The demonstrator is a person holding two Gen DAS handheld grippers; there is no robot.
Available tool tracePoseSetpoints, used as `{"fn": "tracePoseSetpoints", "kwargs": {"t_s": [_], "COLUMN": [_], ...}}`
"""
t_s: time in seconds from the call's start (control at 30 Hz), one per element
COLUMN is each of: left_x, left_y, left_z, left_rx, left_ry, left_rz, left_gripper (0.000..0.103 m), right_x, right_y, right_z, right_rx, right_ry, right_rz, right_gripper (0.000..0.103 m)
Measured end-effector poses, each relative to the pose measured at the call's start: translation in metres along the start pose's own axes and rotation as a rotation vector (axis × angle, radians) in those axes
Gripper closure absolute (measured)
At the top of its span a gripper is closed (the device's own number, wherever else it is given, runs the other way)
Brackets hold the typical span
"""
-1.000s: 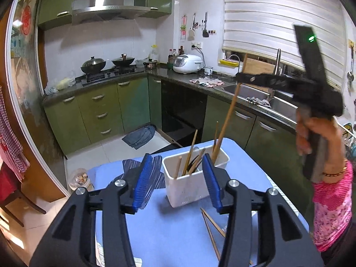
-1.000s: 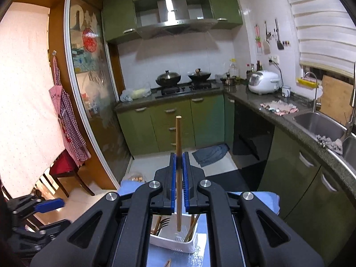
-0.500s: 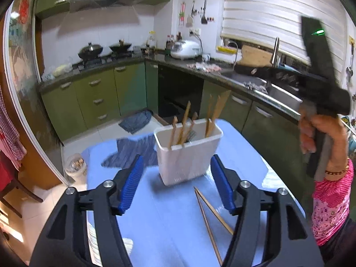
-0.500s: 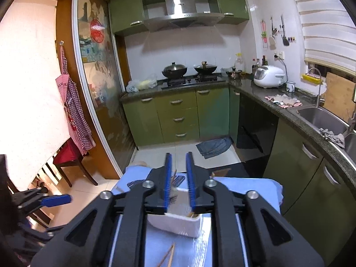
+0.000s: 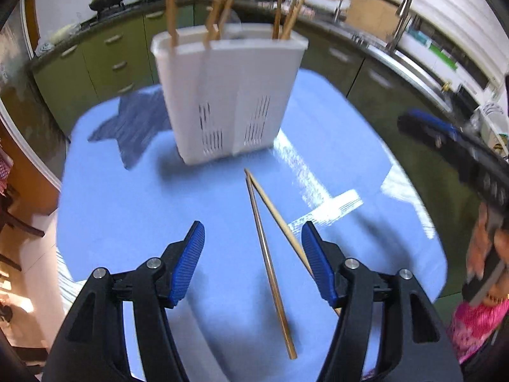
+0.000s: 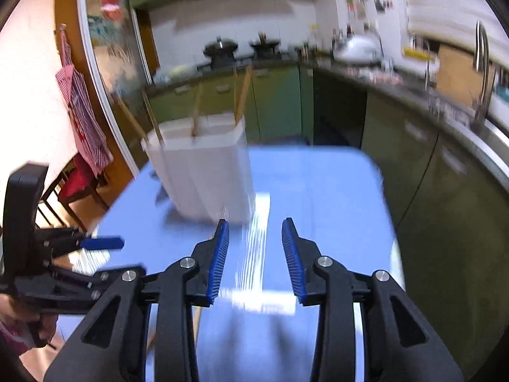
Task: Organize utensils
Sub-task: 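Lower the left tool to the loose chopsticks and grasp one, then lift the chopstick with the left tool while the right tool grasps the last chopstick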
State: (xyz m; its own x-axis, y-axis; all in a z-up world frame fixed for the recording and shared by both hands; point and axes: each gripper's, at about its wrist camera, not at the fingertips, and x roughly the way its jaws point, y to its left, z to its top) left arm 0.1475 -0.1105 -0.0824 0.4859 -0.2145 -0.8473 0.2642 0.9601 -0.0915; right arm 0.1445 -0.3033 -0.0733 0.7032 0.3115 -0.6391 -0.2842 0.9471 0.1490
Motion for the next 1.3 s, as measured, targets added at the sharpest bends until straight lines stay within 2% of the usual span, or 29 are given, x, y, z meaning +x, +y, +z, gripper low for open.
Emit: {"fn": "tracePoseSetpoints", "kwargs": {"t_s": [0.2,0.3,0.53,0.7,0.83,0.9,1.03,1.3], "left_x": [0.041,0.055,0.079,0.086,0.093,0.096,0.099,0.086], "left_y": [-0.009,-0.01,-0.005,-0.006,-0.011,-0.012,-0.012,-0.007], "left_z": [0.003,0.006,0.008,0.009,0.01,0.011,0.014,0.017], "left_rx": [-0.005,-0.015,-0.056,-0.054,-0.045,-0.041,-0.045,-0.063], "left_ry": [0.07,0.094,0.142,0.149,0.161,0.161,0.161,0.129], "left_rz": [0.022,0.027,0.027,0.024,0.039,0.053,0.065,0.049], "left_gripper": [0.043,0.046,0.065,0.066,0.08,0.083,0.095,0.096], "right_x": [0.022,0.03,0.034,0.036,0.036,0.035,0.034,0.034], "right_y": [-0.015,-0.017,-0.02,-0.024,-0.026,-0.027,-0.029,-0.029], "right_z": [-0.036,-0.038,-0.031,-0.03,-0.03,-0.031,-0.031,-0.031], "right_rx": [0.053,0.063,0.091,0.108,0.118,0.122,0.129,0.131], "right_ry": [0.063,0.083,0.09,0.094,0.097,0.097,0.094,0.1], "right_rz": [-0.005,-0.002,0.007,0.007,0.01,0.013,0.015,0.023], "right_gripper": [0.068,0.068,0.068,0.068,0.068,0.068,0.068,0.068]}}
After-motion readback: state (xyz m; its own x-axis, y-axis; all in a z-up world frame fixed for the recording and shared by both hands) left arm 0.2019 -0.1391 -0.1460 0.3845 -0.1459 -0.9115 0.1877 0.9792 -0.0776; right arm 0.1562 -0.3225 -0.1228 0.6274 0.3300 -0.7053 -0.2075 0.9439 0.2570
